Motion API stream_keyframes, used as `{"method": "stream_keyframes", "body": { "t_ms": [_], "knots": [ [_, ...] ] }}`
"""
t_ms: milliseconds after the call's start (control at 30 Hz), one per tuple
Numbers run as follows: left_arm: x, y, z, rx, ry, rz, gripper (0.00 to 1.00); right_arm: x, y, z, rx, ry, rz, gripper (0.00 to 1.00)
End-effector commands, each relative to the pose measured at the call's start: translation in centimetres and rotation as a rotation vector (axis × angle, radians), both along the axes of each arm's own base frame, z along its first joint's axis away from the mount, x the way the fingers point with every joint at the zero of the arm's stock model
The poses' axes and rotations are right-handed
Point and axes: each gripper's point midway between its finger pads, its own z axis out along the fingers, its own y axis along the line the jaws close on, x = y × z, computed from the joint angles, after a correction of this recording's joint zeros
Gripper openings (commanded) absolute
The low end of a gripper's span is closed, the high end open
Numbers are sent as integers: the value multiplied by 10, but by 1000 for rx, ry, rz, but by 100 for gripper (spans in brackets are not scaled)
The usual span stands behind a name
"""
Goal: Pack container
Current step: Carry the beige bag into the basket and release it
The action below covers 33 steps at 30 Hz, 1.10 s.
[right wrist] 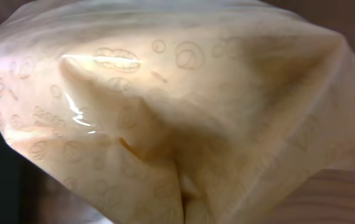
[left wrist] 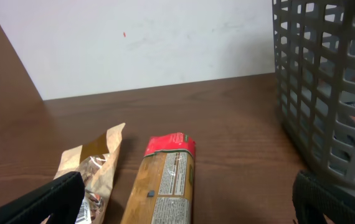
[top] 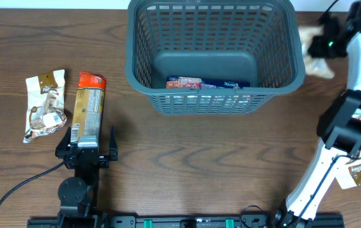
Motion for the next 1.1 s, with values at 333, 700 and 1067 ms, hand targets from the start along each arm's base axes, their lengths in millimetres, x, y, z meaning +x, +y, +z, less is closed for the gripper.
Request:
{"method": "stream_keyframes", "body": {
  "t_ms": [333, 700, 1067],
  "knots": [
    [0, 0, -17, 3, 46, 4, 98, -63, 59, 253, -187, -427, 150, 1],
    [-1, 0, -19, 3, 57, 4, 99, -118, 204, 317, -471, -623, 788, 1],
    [-1, 0, -19, 3, 57, 4, 99, -122, 323, 257, -614, -654, 1474, 1]
  ]
}}
